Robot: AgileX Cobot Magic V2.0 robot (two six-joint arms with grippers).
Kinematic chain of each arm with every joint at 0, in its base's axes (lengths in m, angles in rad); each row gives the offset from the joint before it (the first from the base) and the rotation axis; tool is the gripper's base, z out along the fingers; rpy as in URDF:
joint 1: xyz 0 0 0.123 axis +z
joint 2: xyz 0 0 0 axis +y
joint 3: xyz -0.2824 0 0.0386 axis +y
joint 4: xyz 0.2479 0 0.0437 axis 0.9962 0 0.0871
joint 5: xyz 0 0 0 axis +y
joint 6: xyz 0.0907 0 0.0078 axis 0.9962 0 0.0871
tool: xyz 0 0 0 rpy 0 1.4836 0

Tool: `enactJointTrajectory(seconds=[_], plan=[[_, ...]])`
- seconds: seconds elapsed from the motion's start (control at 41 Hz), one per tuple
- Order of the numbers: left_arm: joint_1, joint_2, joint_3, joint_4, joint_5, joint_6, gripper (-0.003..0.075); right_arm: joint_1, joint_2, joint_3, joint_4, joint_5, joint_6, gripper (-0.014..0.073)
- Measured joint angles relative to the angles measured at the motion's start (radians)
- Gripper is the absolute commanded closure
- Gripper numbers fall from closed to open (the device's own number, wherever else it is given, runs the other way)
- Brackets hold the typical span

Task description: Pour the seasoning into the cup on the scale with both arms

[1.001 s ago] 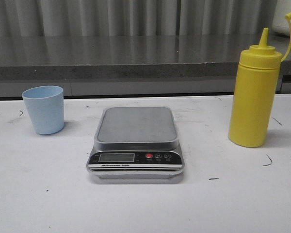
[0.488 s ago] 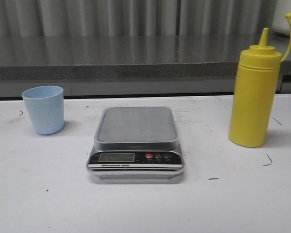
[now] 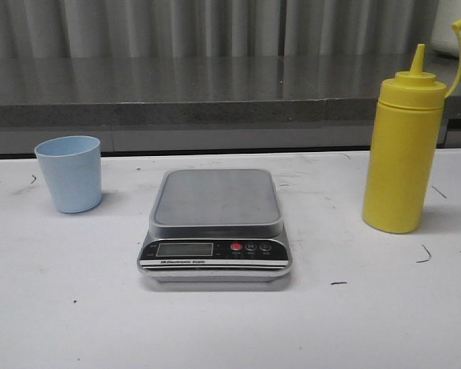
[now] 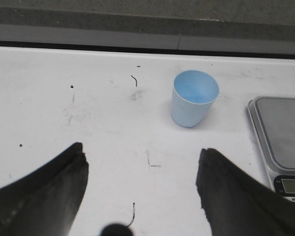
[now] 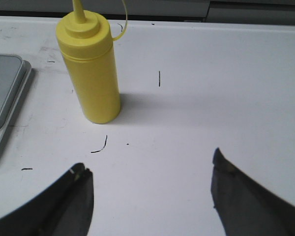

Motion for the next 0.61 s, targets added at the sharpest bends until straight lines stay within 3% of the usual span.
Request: enactJointTrajectory(seconds=[0.22,0.61], plan=[[-0.076,0.133,-0.097,0.003,0.038,0.000,0.0248,0.000,0.000,0.000,0.000,0.000,0.000,0.0065],[-0.081,0.492,-0.370,0.015,0.217,0.000,0.0248,0.000,0.000,0.000,0.000,0.000,0.000,0.0065]])
